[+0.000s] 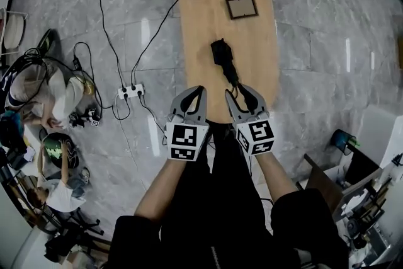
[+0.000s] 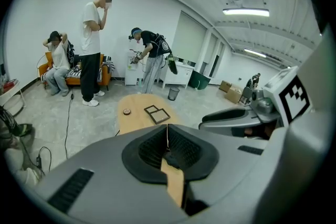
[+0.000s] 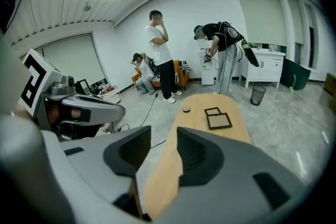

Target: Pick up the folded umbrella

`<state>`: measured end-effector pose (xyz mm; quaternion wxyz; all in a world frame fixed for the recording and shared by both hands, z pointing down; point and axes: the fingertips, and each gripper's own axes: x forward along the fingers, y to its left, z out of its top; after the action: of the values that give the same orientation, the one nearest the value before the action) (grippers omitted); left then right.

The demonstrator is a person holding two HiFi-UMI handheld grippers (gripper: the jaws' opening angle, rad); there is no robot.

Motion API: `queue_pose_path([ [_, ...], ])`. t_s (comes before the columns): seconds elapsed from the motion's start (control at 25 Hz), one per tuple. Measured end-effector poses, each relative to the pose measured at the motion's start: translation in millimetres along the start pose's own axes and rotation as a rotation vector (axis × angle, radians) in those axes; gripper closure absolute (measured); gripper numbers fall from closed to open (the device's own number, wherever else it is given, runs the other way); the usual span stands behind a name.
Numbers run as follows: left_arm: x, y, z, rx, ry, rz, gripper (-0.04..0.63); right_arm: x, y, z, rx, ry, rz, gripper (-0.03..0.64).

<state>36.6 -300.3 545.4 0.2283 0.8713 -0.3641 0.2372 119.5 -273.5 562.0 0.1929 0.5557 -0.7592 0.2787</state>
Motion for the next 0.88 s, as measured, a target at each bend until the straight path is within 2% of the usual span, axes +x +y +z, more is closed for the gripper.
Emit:
queue_pose_path([
  [0.28,10,0,-16,0.003,0.034,-0.018,0.58,24,-18,-14,0.024,0.001,-0.007,0.449],
  [0.44,14,1,-25,0.001,0.052,-0.014,0.58,40,-28,-27,0.028,0.002,-0.006,0.409],
  [0.68,17,3,-43,0.007,0.073,-0.013,0.58,69,-50,-57,0.023,0.05,-0.042,0.362],
  [0.88,14,10,-58,0.015,0.095,0.011,0.58,99,-65,-84,0.066,0.121,-0.036,0.321],
])
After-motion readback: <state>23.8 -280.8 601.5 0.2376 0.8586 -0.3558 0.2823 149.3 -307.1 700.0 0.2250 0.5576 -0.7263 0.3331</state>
